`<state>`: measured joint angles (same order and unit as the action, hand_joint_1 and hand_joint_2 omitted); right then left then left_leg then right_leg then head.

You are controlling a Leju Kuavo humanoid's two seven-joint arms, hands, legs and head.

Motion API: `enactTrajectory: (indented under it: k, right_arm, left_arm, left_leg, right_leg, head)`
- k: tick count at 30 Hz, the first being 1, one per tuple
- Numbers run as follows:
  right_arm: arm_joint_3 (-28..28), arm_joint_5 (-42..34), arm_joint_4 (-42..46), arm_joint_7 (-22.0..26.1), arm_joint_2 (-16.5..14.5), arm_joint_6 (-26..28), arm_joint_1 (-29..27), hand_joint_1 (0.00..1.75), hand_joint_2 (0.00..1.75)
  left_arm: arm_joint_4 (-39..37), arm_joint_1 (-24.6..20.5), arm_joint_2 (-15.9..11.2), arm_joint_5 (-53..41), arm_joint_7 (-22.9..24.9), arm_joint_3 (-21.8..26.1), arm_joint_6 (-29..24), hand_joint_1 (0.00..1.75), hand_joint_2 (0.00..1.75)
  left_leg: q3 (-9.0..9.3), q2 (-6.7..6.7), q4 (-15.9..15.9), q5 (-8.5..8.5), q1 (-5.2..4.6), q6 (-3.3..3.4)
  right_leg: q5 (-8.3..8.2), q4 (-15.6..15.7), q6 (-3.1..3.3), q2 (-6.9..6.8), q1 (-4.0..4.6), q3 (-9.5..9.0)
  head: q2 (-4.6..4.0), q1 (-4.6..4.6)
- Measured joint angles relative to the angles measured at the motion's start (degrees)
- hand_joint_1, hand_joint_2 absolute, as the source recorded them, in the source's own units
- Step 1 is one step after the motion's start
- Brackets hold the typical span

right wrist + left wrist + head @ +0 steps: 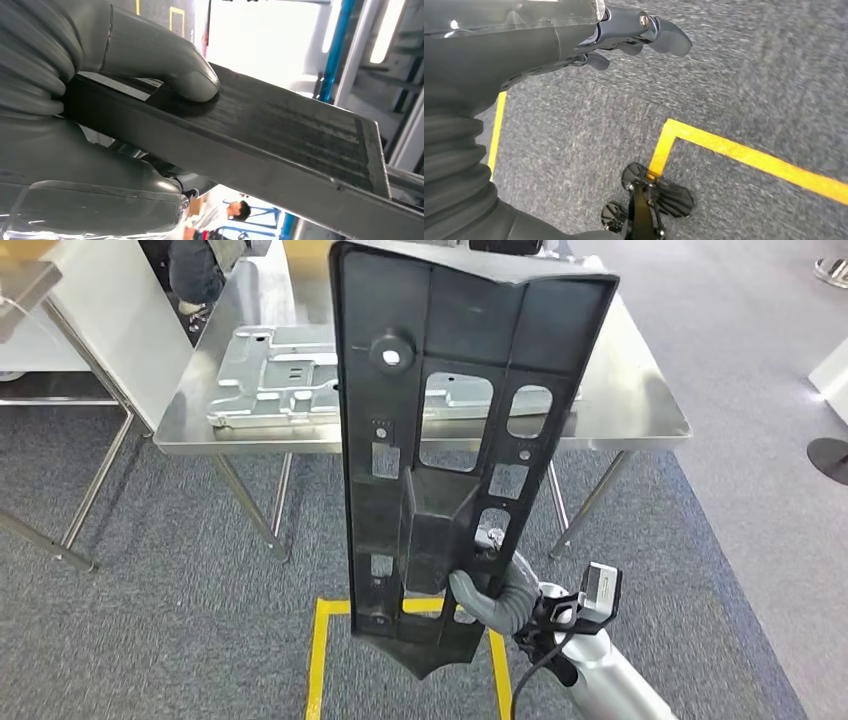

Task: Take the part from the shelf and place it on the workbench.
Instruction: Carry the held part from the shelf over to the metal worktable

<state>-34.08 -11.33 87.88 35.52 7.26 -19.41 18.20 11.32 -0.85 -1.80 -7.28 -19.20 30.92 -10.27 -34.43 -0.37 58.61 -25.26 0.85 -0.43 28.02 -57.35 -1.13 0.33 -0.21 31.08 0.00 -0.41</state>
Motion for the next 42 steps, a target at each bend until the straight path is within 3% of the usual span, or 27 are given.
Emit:
enactTrajectory:
  k: [2, 3, 5, 6, 7, 8, 10, 12, 14, 17, 19, 21, 22, 23, 25, 27, 28, 32, 34, 36, 37, 38, 39, 41, 42]
  right_arm:
    - [-0.5, 0.3, 0.0, 0.1, 0.5, 1.2, 0.0, 1.75, 1.75]
    - [-0.6, 0.3, 0.0, 0.1, 0.7, 1.8, -0.1, 1.75, 1.75]
    - [-0.7, 0.4, 0.0, 0.0, 1.5, 2.9, -0.5, 1.75, 1.75]
    - [-0.8, 0.4, 0.0, 0.0, 2.0, 3.6, -0.9, 1.75, 1.75]
    - [-0.8, 0.3, 0.0, -0.1, 2.5, 4.2, -1.3, 1.75, 1.75]
    - [-0.9, 0.2, 0.0, -0.3, 2.9, 4.7, -1.6, 1.75, 1.75]
    - [-1.0, -0.3, 0.0, -0.6, 3.9, 5.6, -2.0, 1.75, 1.75]
    - [-1.0, -0.9, 0.1, -0.8, 4.8, 6.3, -2.0, 1.75, 1.75]
    - [-1.0, -1.5, 0.2, -1.1, 5.5, 6.7, -2.0, 1.75, 1.75]
    - [-1.0, -2.1, 0.6, -1.3, 6.6, 6.7, -2.0, 1.75, 1.75]
    - [-1.0, -2.2, 0.7, -1.1, 7.2, 6.2, -2.1, 1.75, 1.75]
    - [-1.2, -2.0, 0.6, -0.4, 7.6, 5.4, -2.2, 1.75, 1.75]
    - [-1.3, -1.8, 0.5, -0.1, 7.7, 5.1, -2.3, 1.75, 1.75]
    - [-1.5, -1.7, 0.4, 0.2, 7.8, 4.9, -2.3, 1.75, 1.75]
    - [-1.7, -1.3, 0.2, 0.7, 7.8, 4.5, -2.1, 1.75, 1.75]
    - [-1.8, -0.7, 0.2, 1.1, 7.8, 3.9, -1.8, 1.75, 1.75]
    - [-1.9, -0.4, 0.2, 1.4, 7.8, 3.5, -1.6, 1.75, 1.75]
    - [-2.5, -0.2, 1.1, 2.5, 7.9, 0.8, -1.1, 1.75, 1.75]
    - [-2.9, -0.8, 1.6, 2.6, 7.9, -1.0, -0.3, 1.75, 1.75]
    - [-3.3, -1.5, 2.0, 2.3, 7.9, -2.6, 0.3, 1.75, 1.75]
    - [-3.5, -1.8, 2.2, 2.1, 7.9, -3.1, 0.4, 1.75, 1.75]
    - [-3.8, -2.0, 2.5, 1.7, 7.9, -3.6, 0.6, 1.75, 1.75]
    - [-3.9, -2.2, 2.9, 1.4, 7.9, -3.9, 0.7, 1.75, 1.75]
    - [-4.2, -2.4, 3.9, 1.0, 7.9, -4.1, 1.1, 1.75, 1.75]
    - [-4.3, -2.5, 4.5, 0.9, 7.9, -4.0, 1.1, 1.75, 1.75]
  left_arm:
    - [0.0, 0.2, 0.3, 0.0, 0.0, 0.4, 0.0, 0.0, 1.75]
    - [0.0, 0.3, 0.4, -0.2, 0.0, 0.4, 0.0, 0.0, 1.75]
    - [0.0, 0.2, 0.7, -0.9, 0.1, 0.5, 0.2, 0.0, 1.75]
    - [0.0, 0.2, 0.8, -1.2, 0.2, 0.5, 0.3, 0.0, 1.75]
    - [0.0, 0.2, 0.9, -1.5, 0.4, 0.5, 0.3, 0.0, 1.75]
    - [0.0, 0.3, 1.0, -1.7, 0.7, 0.5, 0.3, 0.0, 1.75]
    - [0.0, 0.3, 1.2, -2.1, 1.0, 0.4, 0.4, 0.0, 1.75]
    - [0.0, 0.2, 1.4, -2.6, 1.0, 0.3, 0.5, 0.0, 1.75]
    - [0.0, -0.1, 1.5, -2.9, 1.0, 0.3, 0.7, 0.0, 1.75]
    - [0.0, -0.4, 1.5, -3.4, 1.0, 0.1, 1.1, 0.0, 1.75]
    - [0.0, -0.4, 1.4, -3.5, 1.1, 0.0, 1.3, 0.0, 1.75]
    - [0.0, -0.4, 1.3, -3.5, 1.1, 0.0, 1.3, 0.0, 1.75]
    - [0.0, -0.4, 1.3, -3.5, 1.1, 0.0, 1.3, 0.0, 1.75]
    - [0.0, -0.3, 1.3, -3.5, 1.2, 0.0, 1.3, 0.0, 1.75]
    - [0.0, -0.3, 1.2, -3.7, 1.2, 0.0, 1.3, 0.0, 1.75]
    - [0.0, -0.5, 1.1, -4.0, 1.2, 0.0, 1.3, 0.0, 1.75]
    - [0.0, -0.6, 1.0, -4.1, 1.2, -0.1, 1.4, 0.0, 1.75]
    - [0.0, -0.7, 0.8, -4.1, 1.1, -0.1, 1.4, 0.0, 1.75]
    - [0.0, -0.7, 0.8, -3.9, 1.0, -0.1, 1.4, 0.0, 1.75]
    - [0.0, -0.8, 0.8, -3.6, 0.8, 0.0, 1.4, 0.0, 1.75]
    - [0.0, -0.9, 0.8, -3.5, 0.6, 0.0, 1.5, 0.0, 1.75]
    - [0.0, -0.8, 0.8, -3.4, 0.5, 0.0, 1.5, 0.0, 1.75]
    - [0.0, -0.8, 0.8, -3.3, 0.4, 0.0, 1.6, 0.0, 1.75]
    - [0.0, -0.7, 0.9, -3.3, 0.3, 0.1, 1.7, 0.0, 1.75]
    - [0.0, -0.7, 0.9, -3.3, 0.2, 0.1, 1.7, 0.0, 1.75]
  left_leg:
    - [0.39, 0.02, -0.4, -0.07, 0.08, 0.71]
    - [0.61, 0.05, -0.6, -0.1, 0.17, 1.03]
    - [0.84, 0.05, -0.7, -0.39, 0.13, 1.47]
    - [1.0, 0.01, -0.7, -0.58, 0.1, 1.59]
    - [1.25, -0.04, -0.7, -0.82, 0.08, 1.63]
    - [1.61, -0.1, -0.7, -1.09, 0.07, 1.6]
    - [2.5, -0.16, -0.7, -1.71, 0.03, 1.41]
    - [3.03, -0.15, -0.7, -2.3, -0.16, 0.91]
    - [3.26, -0.07, -0.9, -2.7, -0.25, 0.24]
    - [3.59, 0.05, -0.2, -3.67, -0.27, -0.66]
    - [1.14, 0.06, 5.2, -6.18, -0.17, -1.03]
    - [-3.31, 0.08, 12.9, -8.77, -0.13, -1.28]
    - [-4.9, 0.08, 14.9, -8.73, -0.13, -1.35]
    - [-5.49, 0.08, 14.8, -7.51, -0.13, -1.35]
    - [-3.53, 0.1, 8.4, -2.43, -0.13, -1.12]
    - [-0.73, 0.09, 1.7, 0.68, -0.34, -0.61]
    - [-0.05, 0.07, 0.1, 0.97, -0.46, -0.33]
    - [0.74, 0.01, -1.1, 0.42, -0.36, 0.86]
    - [1.43, 0.09, -1.6, 0.22, -0.15, 1.4]
    - [1.91, 0.11, -1.6, -0.25, -0.16, 1.69]
    - [2.21, 0.05, -1.6, -0.52, -0.17, 1.7]
    - [2.59, -0.02, -1.6, -0.82, -0.17, 1.65]
    - [3.08, -0.09, -1.6, -1.17, -0.16, 1.56]
    - [4.16, -0.17, -1.6, -1.99, -0.2, 1.2]
    - [4.53, -0.22, -1.5, -2.43, -0.29, 0.89]
  right_leg:
    - [1.06, -1.6, -0.68, -0.03, -0.18, 0.57]
    - [2.24, -3.9, -0.96, -0.04, -0.28, 1.75]
    - [5.2, -11.7, -1.34, -0.06, -0.42, 6.07]
    - [5.98, -15.0, -1.45, -0.06, -0.48, 8.22]
    - [5.71, -16.6, -1.49, -0.06, -0.52, 9.58]
    - [4.26, -15.9, -1.42, -0.07, -0.53, 9.79]
    - [-0.74, -8.7, -0.85, -0.1, -0.39, 7.31]
    - [-3.61, -2.1, -0.13, -0.24, -0.01, 4.7]
    - [-3.49, -0.4, 0.35, -0.29, 0.32, 4.06]
    - [-3.33, 0.6, 1.07, -0.22, -0.05, 2.95]
    - [-3.03, 1.2, 1.58, -0.33, -0.23, 1.89]
    - [-2.47, 1.2, 1.91, -0.37, -0.14, 1.27]
    - [-2.15, 1.2, 1.96, -0.33, -0.1, 0.95]
    - [-1.81, 1.1, 1.96, -0.25, -0.08, 0.57]
    - [-0.97, 0.9, 1.78, -0.11, -0.07, -0.41]
    - [-0.15, 0.7, 1.33, -0.05, 0.11, -1.07]
    - [0.12, 0.6, 1.04, -0.03, 0.18, -1.16]
    - [1.08, 0.1, -0.15, -0.04, 0.11, -1.22]
    - [3.37, -4.9, -0.64, -0.06, -0.1, 1.24]
    - [6.04, -13.0, -1.04, -0.08, -0.36, 6.09]
    - [6.26, -15.7, -1.17, -0.09, -0.49, 8.01]
    - [5.39, -16.4, -1.25, -0.1, -0.61, 9.05]
    - [3.36, -14.7, -1.23, -0.12, -0.7, 8.89]
    - [-1.77, -6.9, -0.89, -0.22, -0.67, 6.13]
    - [-3.32, -3.3, -0.64, -0.25, -0.54, 4.74]
  head:
    - [-0.01, 0.15]
    - [-0.01, 0.22]
    - [0.0, 0.36]
    - [0.0, 0.37]
    - [0.0, 0.37]
    - [0.0, 0.37]
    - [0.0, 0.39]
    - [0.0, 0.39]
    - [0.0, 0.38]
    - [0.0, 0.34]
    - [-0.01, 0.24]
    - [-0.01, 0.19]
    - [0.0, 0.17]
    - [0.0, 0.18]
    - [0.0, 0.17]
    - [0.0, 0.2]
    - [0.0, 0.23]
    - [-0.01, 0.32]
    - [-0.01, 0.52]
    - [0.0, 0.65]
    - [0.0, 0.65]
    - [0.0, 0.67]
    - [0.0, 0.67]
    - [-0.01, 0.67]
    - [-0.01, 0.66]
